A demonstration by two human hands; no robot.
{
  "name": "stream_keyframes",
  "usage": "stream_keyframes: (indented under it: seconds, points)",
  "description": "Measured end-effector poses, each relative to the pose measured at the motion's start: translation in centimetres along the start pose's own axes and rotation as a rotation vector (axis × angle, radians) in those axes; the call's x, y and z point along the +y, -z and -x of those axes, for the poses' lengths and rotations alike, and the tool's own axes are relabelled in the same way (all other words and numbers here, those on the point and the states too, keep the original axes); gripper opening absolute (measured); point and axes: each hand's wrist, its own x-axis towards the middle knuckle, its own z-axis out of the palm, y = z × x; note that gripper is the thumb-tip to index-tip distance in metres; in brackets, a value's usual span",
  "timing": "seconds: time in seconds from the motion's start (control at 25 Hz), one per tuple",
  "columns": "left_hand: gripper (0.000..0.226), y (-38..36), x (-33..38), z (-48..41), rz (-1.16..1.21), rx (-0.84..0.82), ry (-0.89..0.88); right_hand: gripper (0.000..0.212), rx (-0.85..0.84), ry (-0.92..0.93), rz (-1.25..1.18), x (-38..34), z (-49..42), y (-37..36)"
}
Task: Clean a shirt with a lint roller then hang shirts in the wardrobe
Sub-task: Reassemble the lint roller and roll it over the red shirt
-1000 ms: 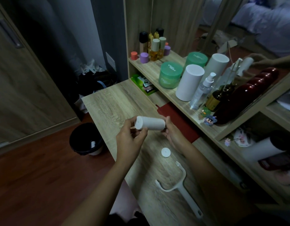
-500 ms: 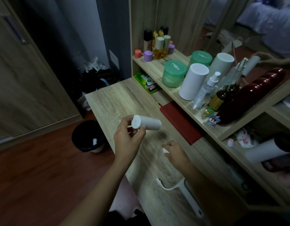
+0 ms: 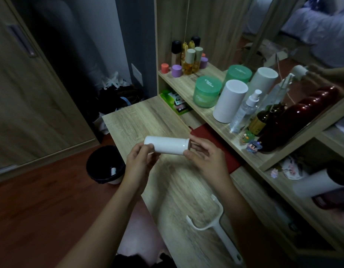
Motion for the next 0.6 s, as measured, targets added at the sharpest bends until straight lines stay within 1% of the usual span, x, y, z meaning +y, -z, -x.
stream_keyframes:
  seconds: [0.2, 0.32, 0.44, 0.52, 0.6]
  points:
    - [0.013, 0.1, -0.1, -0.1, 0.05, -0.016, 0.019, 0.048, -0.028, 0.011, 0.016, 0.4, -0.1, 0.3]
    - [0.018, 0.0, -0.4, 0.1, 0.049, -0.039, 0.046, 0.048, -0.032, 0.004, 0.025, 0.8, 0.1, 0.4]
    - [0.02, -0.2, -0.8, 0.0, 0.041, -0.045, 0.064, 0.046, -0.039, 0.066, 0.182, 1.2, 0.1, 0.5]
    - [0.014, -0.3, -1.0, 0.0, 0.024, -0.041, 0.067, 0.042, -0.038, 0.103, 0.29, 1.6, 0.1, 0.2]
    - [0.009, -0.5, -1.3, 0.2, 0.005, -0.017, 0.07, 0.038, 0.021, 0.141, 0.355, 1.8, 0.4, -0.4]
